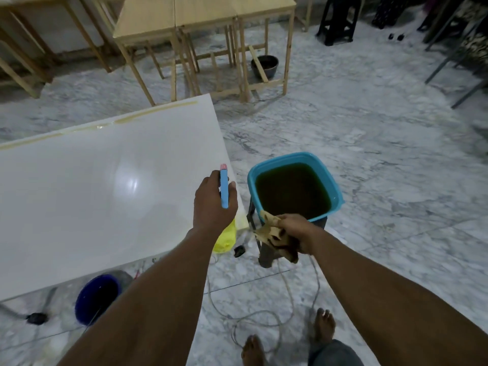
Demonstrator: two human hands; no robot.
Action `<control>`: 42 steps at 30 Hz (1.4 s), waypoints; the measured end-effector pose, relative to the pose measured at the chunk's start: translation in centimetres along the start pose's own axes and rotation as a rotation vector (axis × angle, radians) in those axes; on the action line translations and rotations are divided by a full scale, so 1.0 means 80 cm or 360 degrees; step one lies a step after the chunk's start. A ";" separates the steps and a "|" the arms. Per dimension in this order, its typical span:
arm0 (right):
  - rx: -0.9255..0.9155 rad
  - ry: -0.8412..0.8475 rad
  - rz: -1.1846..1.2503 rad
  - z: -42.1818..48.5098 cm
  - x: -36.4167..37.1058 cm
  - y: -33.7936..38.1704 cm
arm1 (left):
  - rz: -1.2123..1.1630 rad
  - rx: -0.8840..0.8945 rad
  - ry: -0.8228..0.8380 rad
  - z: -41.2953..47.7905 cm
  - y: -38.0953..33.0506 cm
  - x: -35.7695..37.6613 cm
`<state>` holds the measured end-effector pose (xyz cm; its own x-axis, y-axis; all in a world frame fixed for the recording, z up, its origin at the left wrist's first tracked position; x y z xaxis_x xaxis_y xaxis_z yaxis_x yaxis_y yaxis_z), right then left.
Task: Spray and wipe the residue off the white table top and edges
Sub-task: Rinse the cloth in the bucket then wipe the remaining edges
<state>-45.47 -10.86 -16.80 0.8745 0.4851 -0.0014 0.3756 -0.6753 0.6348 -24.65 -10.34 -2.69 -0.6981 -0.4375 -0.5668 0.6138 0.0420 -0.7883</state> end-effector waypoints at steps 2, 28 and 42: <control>0.0071 -0.0037 0.0302 -0.015 -0.030 0.015 | 0.0016 -0.0006 0.0141 0.011 -0.020 0.020; -0.0285 -0.0040 0.0870 -0.013 -0.575 0.224 | 0.0104 -0.0083 0.0775 0.208 -0.341 0.441; -0.0270 0.0115 0.0370 0.170 -0.657 0.454 | 0.0041 -0.0344 0.0517 0.428 -0.275 0.518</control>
<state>-73.63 -68.42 -4.18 0.9046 0.3706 0.2106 0.1056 -0.6736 0.7315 -54.46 -60.17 -0.64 -0.7852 -0.1284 -0.6058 0.5648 0.2528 -0.7856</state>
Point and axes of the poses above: each hand's wrist, its own z-axis towards the middle knuckle, its own x-axis out of the palm, y = z × x, the point moved 9 cm from there along z, towards the middle knuckle, and after that the axes turned 7 degrees about -z, right-handed, at the moved point
